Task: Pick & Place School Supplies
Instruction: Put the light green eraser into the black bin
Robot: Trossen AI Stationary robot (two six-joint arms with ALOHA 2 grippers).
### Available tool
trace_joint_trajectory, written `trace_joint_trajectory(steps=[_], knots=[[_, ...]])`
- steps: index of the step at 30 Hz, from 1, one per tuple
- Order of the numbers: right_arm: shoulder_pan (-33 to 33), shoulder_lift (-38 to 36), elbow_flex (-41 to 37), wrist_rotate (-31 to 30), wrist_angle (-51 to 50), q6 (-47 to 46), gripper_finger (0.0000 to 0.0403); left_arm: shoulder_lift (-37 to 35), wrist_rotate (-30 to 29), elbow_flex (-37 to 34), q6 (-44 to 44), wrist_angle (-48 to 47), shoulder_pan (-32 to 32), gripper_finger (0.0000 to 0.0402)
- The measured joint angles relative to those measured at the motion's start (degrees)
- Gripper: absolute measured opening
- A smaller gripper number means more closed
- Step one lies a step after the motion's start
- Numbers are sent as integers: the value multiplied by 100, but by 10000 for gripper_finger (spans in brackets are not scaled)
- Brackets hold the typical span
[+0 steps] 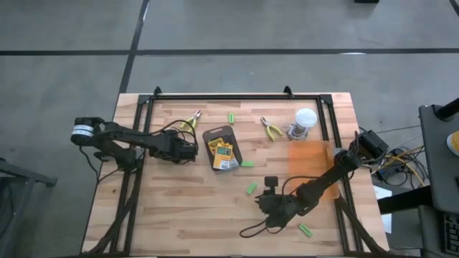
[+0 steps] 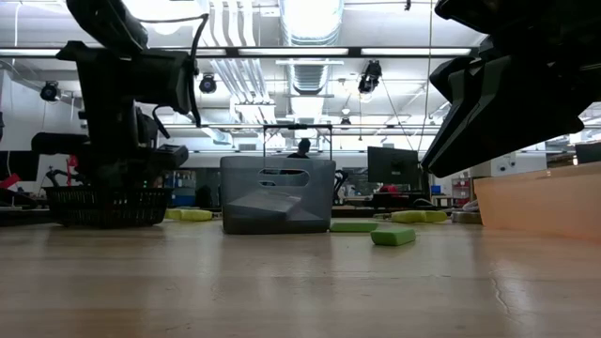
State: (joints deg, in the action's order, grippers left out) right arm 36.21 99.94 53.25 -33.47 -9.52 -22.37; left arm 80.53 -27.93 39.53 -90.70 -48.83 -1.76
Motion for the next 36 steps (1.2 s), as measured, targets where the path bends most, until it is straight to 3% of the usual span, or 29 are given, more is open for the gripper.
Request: trace_joint_trajectory(steps=[17, 21, 36], knots=[[2, 2, 0, -2, 0, 0, 57, -2, 3, -137, 182, 329, -4, 135], [2, 0, 0, -1, 0, 0, 57, -24, -43, 121, 450, 185, -4, 136], [1, 1, 0, -2, 0, 0, 57, -33, -1195, 1464, 1118, -975, -4, 135]])
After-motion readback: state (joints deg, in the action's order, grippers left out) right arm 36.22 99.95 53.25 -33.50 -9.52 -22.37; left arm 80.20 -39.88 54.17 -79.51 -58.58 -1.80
